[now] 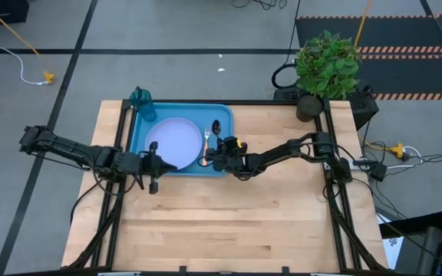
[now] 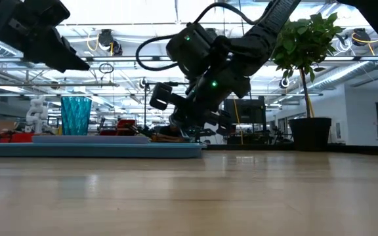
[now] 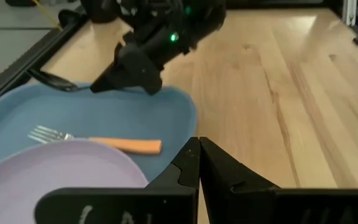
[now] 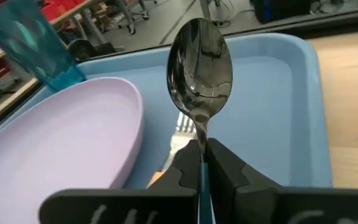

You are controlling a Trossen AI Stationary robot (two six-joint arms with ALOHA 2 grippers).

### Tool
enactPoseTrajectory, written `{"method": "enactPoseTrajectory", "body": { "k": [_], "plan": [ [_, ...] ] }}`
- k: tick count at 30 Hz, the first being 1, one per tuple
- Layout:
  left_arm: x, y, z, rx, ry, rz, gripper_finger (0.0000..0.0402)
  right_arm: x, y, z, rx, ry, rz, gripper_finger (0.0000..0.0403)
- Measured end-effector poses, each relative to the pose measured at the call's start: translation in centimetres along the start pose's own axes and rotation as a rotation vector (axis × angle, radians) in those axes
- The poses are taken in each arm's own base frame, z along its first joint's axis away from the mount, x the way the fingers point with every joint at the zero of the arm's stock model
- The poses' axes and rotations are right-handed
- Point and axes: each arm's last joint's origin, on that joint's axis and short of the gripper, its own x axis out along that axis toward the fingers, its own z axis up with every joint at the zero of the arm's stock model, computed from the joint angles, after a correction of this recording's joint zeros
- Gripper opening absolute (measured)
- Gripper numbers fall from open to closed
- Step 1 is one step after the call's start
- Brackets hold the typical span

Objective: Pick and place plate/cup/fork/spoon on tray
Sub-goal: Put the blue spoon on the blue tray to the right of the orange fork

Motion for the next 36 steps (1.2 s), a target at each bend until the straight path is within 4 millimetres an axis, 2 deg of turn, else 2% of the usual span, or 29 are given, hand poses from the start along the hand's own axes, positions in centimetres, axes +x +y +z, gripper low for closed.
{"method": "enactPoseTrajectory", "body": {
  "k": [16, 21, 26, 30, 36],
  "plan": [
    [0.0, -0.1, 0.7, 0.032, -0.07, -0.01, 0.0005, 0.8, -0.7, 0.3, 0.071, -0.038, -0.058, 0.0],
    [0.0, -0.1, 0.8, 0.031, -0.074, -0.012, 0.0005, 1.9, -0.8, -1.2, 0.116, -0.041, -0.018, 0.0],
    [0.0, -0.2, 0.9, 0.035, -0.084, -0.035, 0.0006, 3.0, -0.4, -2.8, 0.083, -0.028, -0.039, 0.0],
    [0.0, -0.2, 0.9, 0.036, -0.083, -0.057, 0.0006, 3.5, 0.3, -2.7, 0.076, -0.029, -0.046, 0.0],
    [0.0, -0.2, 0.8, 0.038, -0.082, -0.057, 0.0006, 3.6, -0.2, -2.6, 0.071, -0.021, -0.1, 0.0005]
  ]
}}
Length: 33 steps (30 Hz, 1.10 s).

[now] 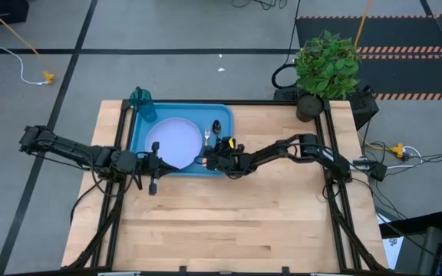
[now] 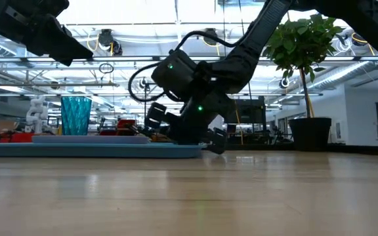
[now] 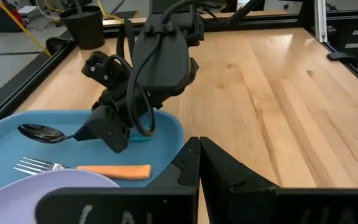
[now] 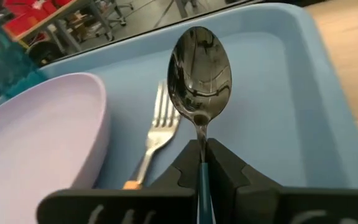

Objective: Pick and place plate/cup/fork/spoon on tray
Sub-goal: Put the blue spoon on the blue tray to the right of the orange fork, then return to Home Position

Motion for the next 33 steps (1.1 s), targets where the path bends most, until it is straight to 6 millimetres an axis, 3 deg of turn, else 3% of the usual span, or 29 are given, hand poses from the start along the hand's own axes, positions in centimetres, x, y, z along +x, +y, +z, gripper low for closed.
{"method": "enactPoseTrajectory", "body": {
  "k": [13, 23, 28, 33],
  "plan": [
    [0.0, 0.0, 0.1, 0.023, -0.015, 0.0, 0.0006, 0.0, -0.3, -0.1, 0.003, 0.001, -0.027, 0.0015],
    [0.0, 0.0, 0.3, 0.049, -0.029, 0.001, 0.0005, 0.0, -0.1, 0.2, -0.023, -0.035, -0.02, 0.011],
    [0.0, 0.2, 0.4, 0.053, -0.043, 0.016, 0.0006, -1.4, 1.4, 2.4, -0.153, -0.058, 0.022, 0.0146],
    [0.1, 0.6, 0.6, 0.046, -0.05, 0.044, 0.0005, -4.6, 3.1, 6.1, -0.458, -0.068, 0.108, 0.0154]
  ]
}}
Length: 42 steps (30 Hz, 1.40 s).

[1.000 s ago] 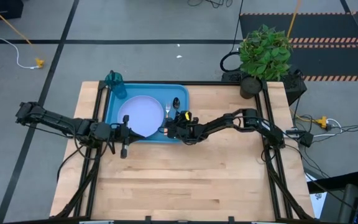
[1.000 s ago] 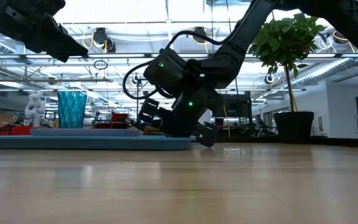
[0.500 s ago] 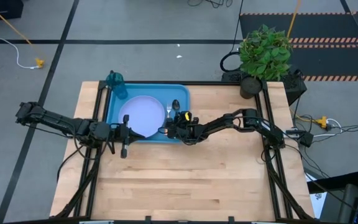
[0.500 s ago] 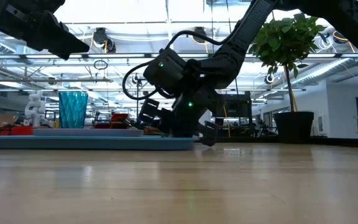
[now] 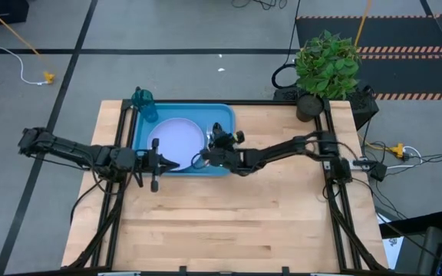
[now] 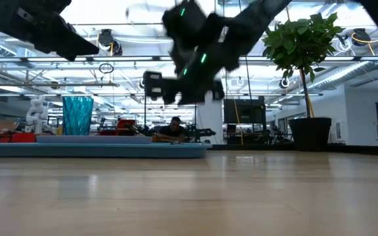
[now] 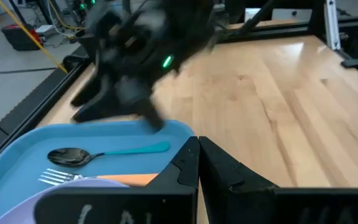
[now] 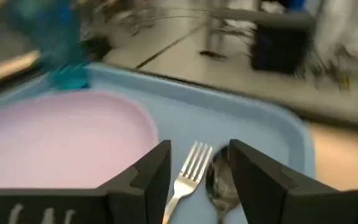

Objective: Pick and place plate/cup/fork/spoon on tray
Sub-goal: Return to Home Position

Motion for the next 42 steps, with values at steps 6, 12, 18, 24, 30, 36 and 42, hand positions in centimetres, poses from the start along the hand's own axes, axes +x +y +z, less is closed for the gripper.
{"method": "enactPoseTrajectory", "body": {
  "k": [6, 12, 18, 24, 30, 36, 42],
  "plan": [
    [-0.2, 0.3, 0.2, -0.004, -0.017, 0.016, 0.0005, -4.9, -1.5, 3.5, -0.302, 0.023, 0.308, 0.013],
    [-1.0, 0.6, 0.6, 0.018, -0.073, 0.023, 0.0005, -8.8, -5.4, 2.9, -0.398, -0.076, 0.558, 0.0082],
    [-1.0, 1.1, 0.6, 0.013, -0.071, 0.054, 0.0005, -10.6, -10.6, 1.8, -0.357, -0.141, 0.864, 0.0031],
    [-0.7, 1.3, -0.1, 0.034, -0.062, 0.075, 0.0005, -11.7, -14.4, 1.9, -0.34, -0.193, 0.929, 0.0006],
    [0.0, 1.8, -2.5, 0.0, -0.121, 0.123, 0.0005, -13.0, -17.0, 1.7, -0.373, -0.259, 0.925, 0.0001],
    [0.2, 2.1, -3.7, -0.088, -0.158, 0.088, 0.0005, -13.8, -19.4, 0.3, -0.33, -0.248, 0.929, 0.0001],
    [0.2, 2.1, -4.2, -0.094, -0.165, 0.091, 0.0005, -14.3, -21.3, -1.5, -0.324, -0.239, 0.929, 0.0]
  ]
}}
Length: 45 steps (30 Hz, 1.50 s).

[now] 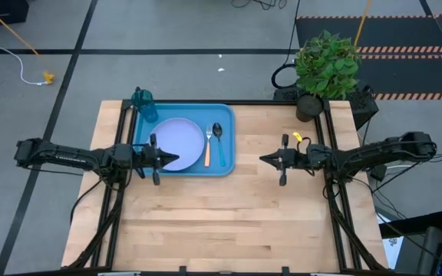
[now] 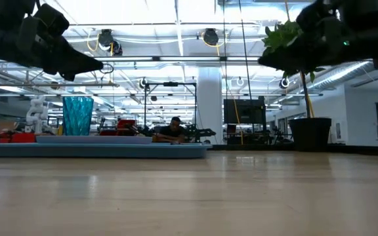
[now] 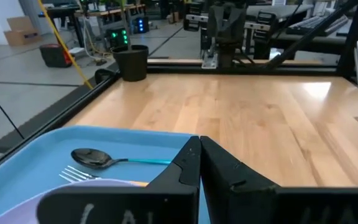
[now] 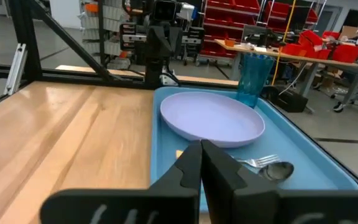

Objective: Pick and place plate/cup/fork/spoon on tray
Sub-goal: Return to Home Position

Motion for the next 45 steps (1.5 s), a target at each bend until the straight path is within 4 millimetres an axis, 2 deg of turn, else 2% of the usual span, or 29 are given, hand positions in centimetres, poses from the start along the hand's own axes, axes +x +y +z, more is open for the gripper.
{"method": "enactPoseTrajectory", "body": {
  "k": [9, 16, 28, 45],
  "plan": [
    [0.0, 0.0, 0.2, 0.021, -0.024, 0.003, 0.0005, -2.5, 0.0, -2.5, 0.053, -0.068, -0.003, 0.0],
    [0.0, 0.0, 0.2, 0.013, -0.025, 0.012, 0.0005, -3.2, -0.1, -1.5, 0.039, -0.164, 0.014, 0.0],
    [0.0, 0.0, 0.1, -0.015, -0.008, 0.011, 0.0005, -4.8, -0.2, -1.2, -0.005, -0.169, 0.088, 0.0],
    [0.0, 0.0, 0.1, -0.005, -0.008, 0.012, 0.0005, -7.5, -0.6, -0.7, -0.046, -0.241, 0.049, 0.0]
  ]
}}
